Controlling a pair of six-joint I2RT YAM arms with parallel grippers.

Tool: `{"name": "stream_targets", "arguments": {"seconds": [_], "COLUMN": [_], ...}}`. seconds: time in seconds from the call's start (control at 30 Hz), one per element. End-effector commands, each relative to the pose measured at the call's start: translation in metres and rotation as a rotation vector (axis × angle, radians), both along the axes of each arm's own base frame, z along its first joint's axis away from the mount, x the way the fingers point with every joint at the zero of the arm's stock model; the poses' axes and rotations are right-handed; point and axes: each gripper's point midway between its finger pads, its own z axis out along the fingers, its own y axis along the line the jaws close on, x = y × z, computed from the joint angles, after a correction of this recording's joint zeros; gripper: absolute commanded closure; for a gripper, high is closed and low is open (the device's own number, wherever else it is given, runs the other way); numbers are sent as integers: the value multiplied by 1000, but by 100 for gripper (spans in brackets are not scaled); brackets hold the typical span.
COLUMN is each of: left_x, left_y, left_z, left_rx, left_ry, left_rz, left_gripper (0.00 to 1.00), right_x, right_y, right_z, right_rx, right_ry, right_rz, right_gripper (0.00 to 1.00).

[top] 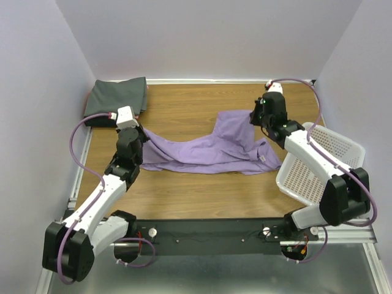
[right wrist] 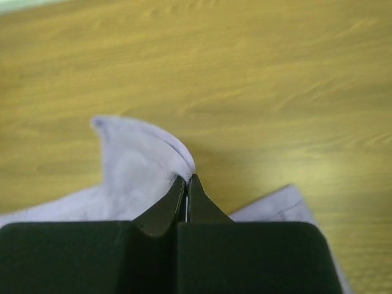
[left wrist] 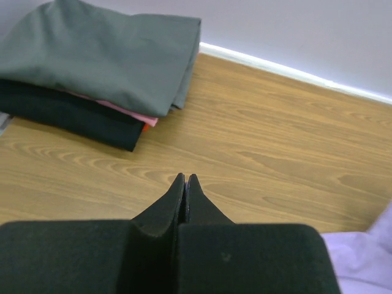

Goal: Fold and stack the t-shirts
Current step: Flatten the tshirt out

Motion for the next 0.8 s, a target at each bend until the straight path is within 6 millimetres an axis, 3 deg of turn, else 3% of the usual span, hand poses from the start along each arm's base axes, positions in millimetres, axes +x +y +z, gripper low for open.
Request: {"name": "stream_targets", "arguments": {"seconds": [0.0, 0.03, 0.1, 0.13, 0.17, 0.23, 0.27, 0.37, 0.4, 0.47, 0.5, 0.57, 0.63, 0.77], "left_x": [20, 24, 31, 32, 31, 27, 23, 3, -10, -27, -44, -72, -91, -143], "left_y": [25, 25, 34, 38, 41, 47, 49, 56, 61, 66, 70, 74, 76, 84], "left_z": [23, 29, 54, 77, 90, 114, 136, 181, 196, 219, 234, 259, 272, 306], "left_rx": [18, 15, 10, 9, 9, 14, 7, -2, -3, -12, -18, -32, -39, -70], "left_ry": [-40, -48, -96, -133, -155, -193, -236, -336, -374, -433, -480, -560, -606, -724], "left_rz": [97, 81, 99, 110, 121, 140, 148, 166, 180, 191, 193, 187, 180, 175], "left_gripper": [100, 100, 100, 100, 100, 100, 100, 100, 100, 100, 100, 100, 100, 100], "right_x": [29, 36, 39, 40, 39, 35, 28, 11, -5, -23, -42, -64, -98, -153], "right_y": [-33, -33, -35, -35, -35, -38, -40, -49, -55, -62, -68, -73, -76, -84], "right_z": [35, 57, 80, 110, 122, 153, 183, 230, 259, 286, 311, 334, 367, 412], "right_rx": [-101, -97, -94, -84, -82, -79, -60, -53, -44, -33, -17, 5, 42, 90], "right_ry": [-69, -112, -154, -213, -235, -298, -360, -461, -527, -592, -652, -715, -808, -947], "right_rz": [-114, -115, -118, -113, -111, -109, -113, -121, -125, -136, -137, -129, -96, -51], "right_gripper": [98, 98, 98, 98, 98, 98, 98, 99, 99, 99, 99, 99, 99, 99]}}
